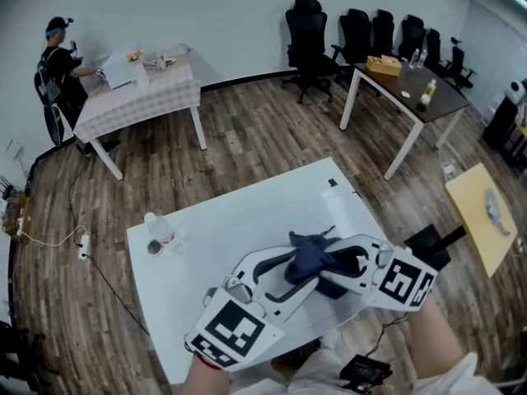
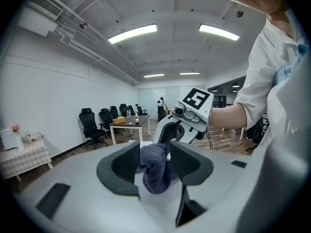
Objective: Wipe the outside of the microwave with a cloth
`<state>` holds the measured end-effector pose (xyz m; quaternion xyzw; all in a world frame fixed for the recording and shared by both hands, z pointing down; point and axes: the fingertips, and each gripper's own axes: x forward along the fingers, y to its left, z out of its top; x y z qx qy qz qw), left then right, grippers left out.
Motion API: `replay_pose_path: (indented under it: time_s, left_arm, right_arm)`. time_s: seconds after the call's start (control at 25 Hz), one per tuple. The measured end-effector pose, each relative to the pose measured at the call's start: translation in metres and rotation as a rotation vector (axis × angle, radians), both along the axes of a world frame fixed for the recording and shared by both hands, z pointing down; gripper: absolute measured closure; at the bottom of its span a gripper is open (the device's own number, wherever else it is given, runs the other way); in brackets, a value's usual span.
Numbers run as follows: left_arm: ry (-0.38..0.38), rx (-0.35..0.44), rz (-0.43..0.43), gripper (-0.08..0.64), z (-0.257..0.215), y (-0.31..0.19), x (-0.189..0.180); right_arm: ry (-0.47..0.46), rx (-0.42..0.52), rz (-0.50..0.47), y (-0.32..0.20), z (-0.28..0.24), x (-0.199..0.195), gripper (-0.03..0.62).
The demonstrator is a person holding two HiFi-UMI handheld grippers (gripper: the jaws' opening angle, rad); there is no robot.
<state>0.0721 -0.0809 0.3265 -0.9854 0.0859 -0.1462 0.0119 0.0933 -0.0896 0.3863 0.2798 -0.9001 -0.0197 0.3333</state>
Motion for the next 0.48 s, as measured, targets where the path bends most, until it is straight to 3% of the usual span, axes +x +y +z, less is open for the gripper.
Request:
replay_pose_path:
  time_s: [0.48]
  left_arm:
    - [-0.055,0.005,-0.105,0.367,0.000,-0.005,0.133]
  right_arm:
    - [-0.146,0.021,-0.120,-0.003,-0.008,0.121,0.489]
